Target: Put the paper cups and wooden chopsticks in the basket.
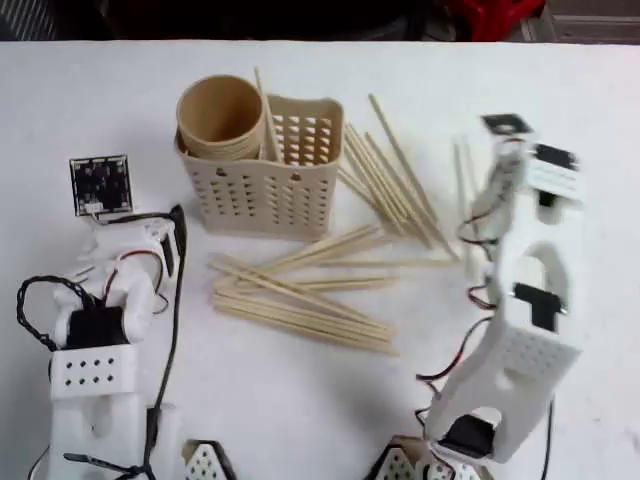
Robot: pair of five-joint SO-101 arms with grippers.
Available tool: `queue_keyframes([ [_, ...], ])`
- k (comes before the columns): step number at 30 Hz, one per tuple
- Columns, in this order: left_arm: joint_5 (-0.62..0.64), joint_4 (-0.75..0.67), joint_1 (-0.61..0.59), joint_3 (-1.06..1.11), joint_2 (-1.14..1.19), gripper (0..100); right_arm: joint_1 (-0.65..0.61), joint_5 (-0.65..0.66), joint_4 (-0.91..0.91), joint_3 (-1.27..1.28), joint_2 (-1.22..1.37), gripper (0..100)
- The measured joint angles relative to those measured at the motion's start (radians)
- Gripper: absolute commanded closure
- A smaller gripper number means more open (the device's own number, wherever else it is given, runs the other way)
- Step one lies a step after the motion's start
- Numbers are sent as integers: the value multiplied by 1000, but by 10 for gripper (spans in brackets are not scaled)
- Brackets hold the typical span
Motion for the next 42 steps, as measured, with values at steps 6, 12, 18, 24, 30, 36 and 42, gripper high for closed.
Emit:
queue_keyframes([
  [6, 0, 0, 0, 0, 0, 797, 121, 117, 57, 14, -5, 926],
  [12, 0, 0, 0, 0, 0, 797, 158, 153, 66, 18, 11, 807],
  [18, 0, 0, 0, 0, 0, 797, 95, 153, 75, -49, 20, 807],
  [24, 0, -21, 0, 3, 0, 797, -48, 160, 0, -193, 130, 807],
  [30, 0, -21, 0, 3, 0, 797, -64, 87, -2, -402, 361, 808],
  [36, 0, -21, 0, 3, 0, 797, -37, 66, 133, -689, 548, 808],
  [42, 0, -21, 0, 3, 0, 797, -34, 66, 328, -985, 649, 808],
])
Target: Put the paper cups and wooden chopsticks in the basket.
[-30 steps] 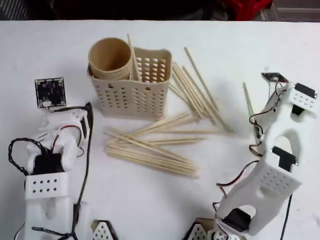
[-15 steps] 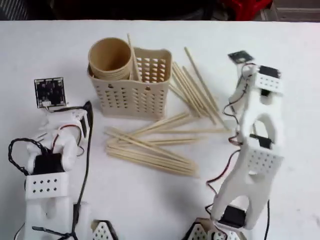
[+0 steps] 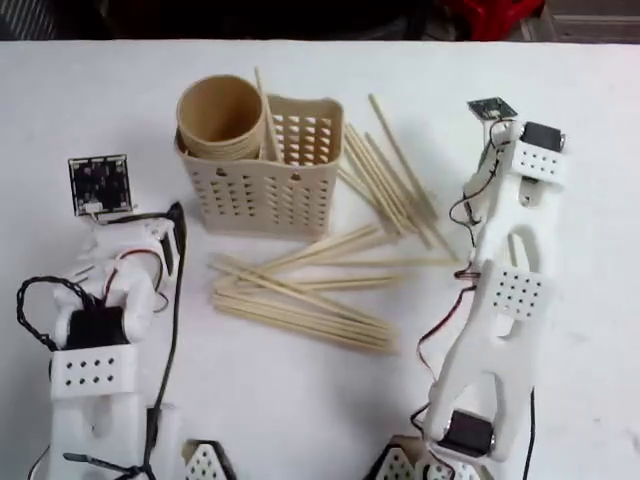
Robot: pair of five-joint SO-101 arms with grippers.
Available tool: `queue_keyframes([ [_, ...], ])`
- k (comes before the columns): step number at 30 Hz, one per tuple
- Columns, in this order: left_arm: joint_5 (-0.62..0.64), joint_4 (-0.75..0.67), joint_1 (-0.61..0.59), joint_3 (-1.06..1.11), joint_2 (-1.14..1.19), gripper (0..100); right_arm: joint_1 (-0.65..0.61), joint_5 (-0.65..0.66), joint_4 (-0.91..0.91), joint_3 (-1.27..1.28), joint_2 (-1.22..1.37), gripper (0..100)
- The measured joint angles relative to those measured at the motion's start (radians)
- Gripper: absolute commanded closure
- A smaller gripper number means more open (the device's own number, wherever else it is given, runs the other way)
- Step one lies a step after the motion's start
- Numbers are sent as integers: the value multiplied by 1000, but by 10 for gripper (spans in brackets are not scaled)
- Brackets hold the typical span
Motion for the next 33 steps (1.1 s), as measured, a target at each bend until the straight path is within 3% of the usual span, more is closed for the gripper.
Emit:
queue_keyframes([
  [6, 0, 0, 0, 0, 0, 797, 72, -3, 20, -112, -17, 808],
  [19, 0, 0, 0, 0, 0, 797, 104, 84, -15, -14, 44, 812],
  [24, 0, 0, 0, 0, 0, 797, 110, 87, -21, -23, 86, 991],
  [33, 0, 0, 0, 0, 0, 797, 137, 86, -20, -25, 100, 983],
])
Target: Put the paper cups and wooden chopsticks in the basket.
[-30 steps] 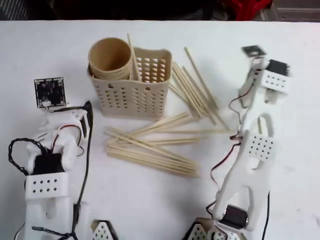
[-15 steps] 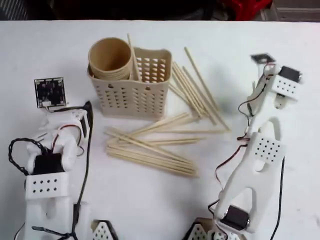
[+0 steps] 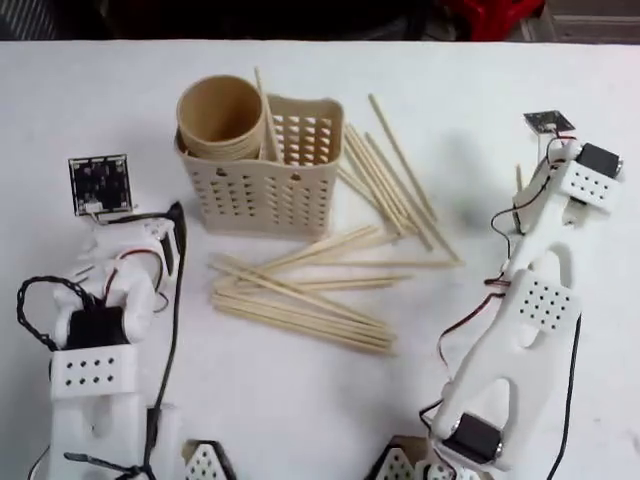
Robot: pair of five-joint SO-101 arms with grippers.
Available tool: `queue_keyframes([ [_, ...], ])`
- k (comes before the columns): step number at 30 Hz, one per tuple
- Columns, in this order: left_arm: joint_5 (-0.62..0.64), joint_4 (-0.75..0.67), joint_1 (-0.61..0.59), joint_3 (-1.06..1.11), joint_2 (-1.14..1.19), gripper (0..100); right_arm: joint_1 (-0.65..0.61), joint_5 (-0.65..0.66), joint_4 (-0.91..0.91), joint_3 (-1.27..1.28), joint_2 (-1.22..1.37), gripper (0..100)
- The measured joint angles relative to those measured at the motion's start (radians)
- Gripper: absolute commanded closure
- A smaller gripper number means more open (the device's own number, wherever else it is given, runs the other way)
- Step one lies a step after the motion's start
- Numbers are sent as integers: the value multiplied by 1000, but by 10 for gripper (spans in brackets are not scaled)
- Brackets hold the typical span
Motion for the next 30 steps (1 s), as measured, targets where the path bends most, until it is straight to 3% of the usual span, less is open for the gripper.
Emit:
queue_keyframes([
  [8, 0, 0, 0, 0, 0, 797, 54, -84, 37, 121, -152, 984],
  [18, 0, 0, 0, 0, 0, 797, 44, -58, 41, 832, -855, 984],
  [25, 0, 0, 0, 0, 0, 797, -74, -55, 21, 1168, -1433, 984],
  [30, 0, 0, 8, 9, 0, 797, -227, -192, -43, 1214, -1732, 984],
])
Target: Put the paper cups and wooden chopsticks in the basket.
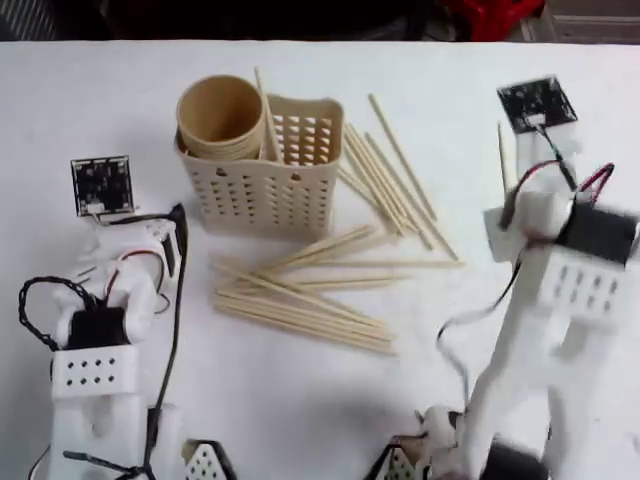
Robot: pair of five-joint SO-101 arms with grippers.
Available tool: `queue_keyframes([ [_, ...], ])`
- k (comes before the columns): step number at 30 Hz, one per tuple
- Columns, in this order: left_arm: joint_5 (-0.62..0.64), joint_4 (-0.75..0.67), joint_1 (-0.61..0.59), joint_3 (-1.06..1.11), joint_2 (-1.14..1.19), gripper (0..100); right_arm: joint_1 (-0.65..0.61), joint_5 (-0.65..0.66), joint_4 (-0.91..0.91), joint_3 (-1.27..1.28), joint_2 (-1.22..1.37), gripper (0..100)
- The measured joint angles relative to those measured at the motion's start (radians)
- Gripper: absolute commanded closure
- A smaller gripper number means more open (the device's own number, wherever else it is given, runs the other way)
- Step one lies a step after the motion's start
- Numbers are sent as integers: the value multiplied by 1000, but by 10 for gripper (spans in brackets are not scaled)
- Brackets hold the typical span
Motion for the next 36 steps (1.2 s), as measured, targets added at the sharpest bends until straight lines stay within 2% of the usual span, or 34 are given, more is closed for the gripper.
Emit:
queue_keyframes([
  [6, 0, -3, 3, 0, 0, 797, -218, -210, -175, 0, -118, 984],
  [13, 0, -3, 5, 0, 0, 797, -416, -417, -582, 2, -94, 984],
  [21, 0, -23, 5, 6, 0, 797, -583, -440, -925, 8, 48, 984],
  [26, 0, -38, 9, 89, 0, 797, -592, -442, -1068, 9, 192, 984],
  [30, 0, -124, 20, 161, 0, 797, -597, -442, -1143, 11, 255, 984],
  [36, -18, -218, 20, 210, 0, 797, -626, -436, -1247, 144, 255, 984],
])
